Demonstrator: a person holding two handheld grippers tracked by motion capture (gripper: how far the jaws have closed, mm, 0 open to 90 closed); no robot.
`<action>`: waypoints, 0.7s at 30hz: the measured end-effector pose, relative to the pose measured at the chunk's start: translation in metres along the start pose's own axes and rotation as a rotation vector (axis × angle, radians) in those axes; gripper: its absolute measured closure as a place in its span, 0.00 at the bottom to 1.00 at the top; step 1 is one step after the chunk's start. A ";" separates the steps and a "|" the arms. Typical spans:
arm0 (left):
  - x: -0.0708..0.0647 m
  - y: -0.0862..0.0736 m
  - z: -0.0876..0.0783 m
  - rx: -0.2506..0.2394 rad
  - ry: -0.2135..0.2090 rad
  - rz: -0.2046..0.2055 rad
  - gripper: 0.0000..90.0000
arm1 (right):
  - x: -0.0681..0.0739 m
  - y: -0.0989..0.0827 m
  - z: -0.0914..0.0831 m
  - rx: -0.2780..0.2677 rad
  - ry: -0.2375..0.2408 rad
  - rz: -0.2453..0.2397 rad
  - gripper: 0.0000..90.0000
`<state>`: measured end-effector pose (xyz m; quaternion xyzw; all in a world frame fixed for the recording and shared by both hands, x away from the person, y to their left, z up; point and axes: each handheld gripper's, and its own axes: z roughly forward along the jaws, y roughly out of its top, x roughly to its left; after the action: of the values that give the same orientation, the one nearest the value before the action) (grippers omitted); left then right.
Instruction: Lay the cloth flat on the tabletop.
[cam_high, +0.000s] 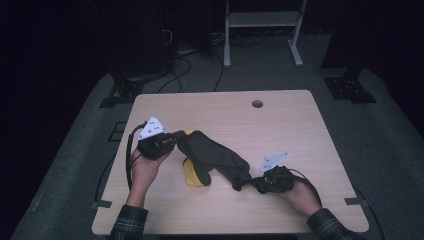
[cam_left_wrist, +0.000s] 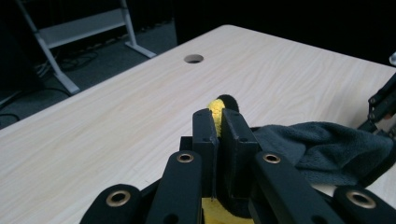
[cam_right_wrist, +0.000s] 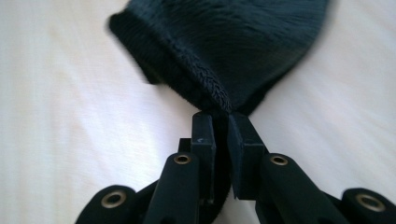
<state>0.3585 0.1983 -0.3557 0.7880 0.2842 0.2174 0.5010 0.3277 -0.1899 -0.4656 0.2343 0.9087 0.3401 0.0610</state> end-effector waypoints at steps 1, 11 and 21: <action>0.002 0.000 -0.003 -0.005 0.007 -0.005 0.94 | -0.009 -0.002 -0.007 -0.002 -0.043 0.023 0.91; 0.010 0.003 -0.017 -0.055 0.052 -0.015 0.94 | -0.050 -0.001 -0.075 -0.180 -0.213 0.107 0.91; 0.010 0.028 -0.030 -0.132 0.095 0.018 0.94 | -0.055 0.035 -0.140 -0.344 -0.334 0.034 0.91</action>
<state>0.3535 0.2157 -0.3179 0.7445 0.2856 0.2776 0.5358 0.3517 -0.2754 -0.3391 0.2886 0.8107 0.4473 0.2435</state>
